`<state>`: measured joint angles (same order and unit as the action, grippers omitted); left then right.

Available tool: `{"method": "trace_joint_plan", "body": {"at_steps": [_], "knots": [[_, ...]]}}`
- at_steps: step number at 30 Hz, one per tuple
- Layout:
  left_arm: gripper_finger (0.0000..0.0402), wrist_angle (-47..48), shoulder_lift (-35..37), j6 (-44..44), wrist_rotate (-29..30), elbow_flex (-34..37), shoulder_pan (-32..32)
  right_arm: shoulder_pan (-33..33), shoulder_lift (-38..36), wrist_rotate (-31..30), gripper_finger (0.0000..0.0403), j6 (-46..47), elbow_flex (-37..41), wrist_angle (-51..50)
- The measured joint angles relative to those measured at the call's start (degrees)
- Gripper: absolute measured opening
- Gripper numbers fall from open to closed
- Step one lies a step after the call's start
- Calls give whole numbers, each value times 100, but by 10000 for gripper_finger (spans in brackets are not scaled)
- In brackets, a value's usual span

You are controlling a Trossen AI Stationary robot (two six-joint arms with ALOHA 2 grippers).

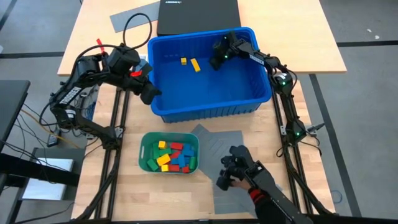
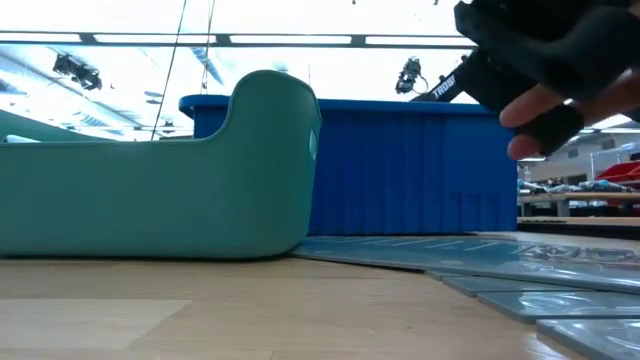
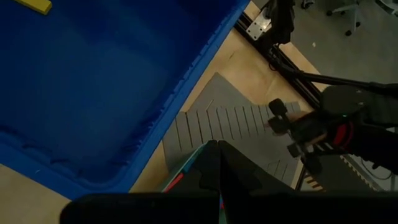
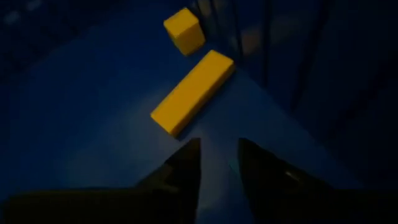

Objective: Sort Items/Unsort Items

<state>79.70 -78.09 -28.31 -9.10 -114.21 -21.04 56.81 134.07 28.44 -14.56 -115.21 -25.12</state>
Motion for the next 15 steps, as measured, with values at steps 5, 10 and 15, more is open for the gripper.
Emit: {"method": "trace_joint_plan", "body": {"at_steps": [5,10,15], "knots": [[4,7,0,-51,-2,0,5,148,126,458,167,-628,25,-25],[4,28,-1,-70,-64,0,7,245,186,576,202,-1203,147,-25],[5,101,-1,-85,-119,0,9,276,175,456,214,-1409,325,130]]}}
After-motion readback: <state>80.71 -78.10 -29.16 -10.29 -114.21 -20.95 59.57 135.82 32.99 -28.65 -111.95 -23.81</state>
